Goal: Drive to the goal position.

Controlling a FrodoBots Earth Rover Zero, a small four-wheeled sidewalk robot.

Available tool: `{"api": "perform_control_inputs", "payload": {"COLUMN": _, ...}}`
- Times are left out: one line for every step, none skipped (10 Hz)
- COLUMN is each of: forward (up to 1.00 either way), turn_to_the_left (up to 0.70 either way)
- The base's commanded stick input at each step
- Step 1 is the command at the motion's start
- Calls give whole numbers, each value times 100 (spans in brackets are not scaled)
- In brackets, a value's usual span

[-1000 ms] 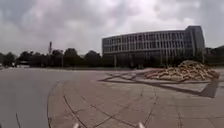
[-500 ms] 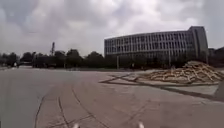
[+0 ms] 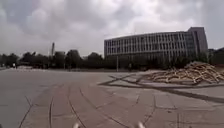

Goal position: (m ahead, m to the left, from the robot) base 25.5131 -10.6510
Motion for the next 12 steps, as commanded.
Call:
{"api": "perform_control_inputs", "payload": {"forward": 60, "turn_to_the_left": 2}}
{"api": "perform_control_inputs", "payload": {"forward": 60, "turn_to_the_left": 5}}
{"api": "perform_control_inputs", "payload": {"forward": 60, "turn_to_the_left": 5}}
{"api": "perform_control_inputs", "payload": {"forward": 60, "turn_to_the_left": 2}}
{"api": "perform_control_inputs", "payload": {"forward": 60, "turn_to_the_left": 0}}
{"api": "perform_control_inputs", "payload": {"forward": 60, "turn_to_the_left": 0}}
{"api": "perform_control_inputs", "payload": {"forward": 60, "turn_to_the_left": 0}}
{"api": "perform_control_inputs", "payload": {"forward": 60, "turn_to_the_left": 0}}
{"api": "perform_control_inputs", "payload": {"forward": 60, "turn_to_the_left": 0}}
{"api": "perform_control_inputs", "payload": {"forward": 60, "turn_to_the_left": 0}}
{"api": "perform_control_inputs", "payload": {"forward": 60, "turn_to_the_left": 0}}
{"api": "perform_control_inputs", "payload": {"forward": 60, "turn_to_the_left": 0}}
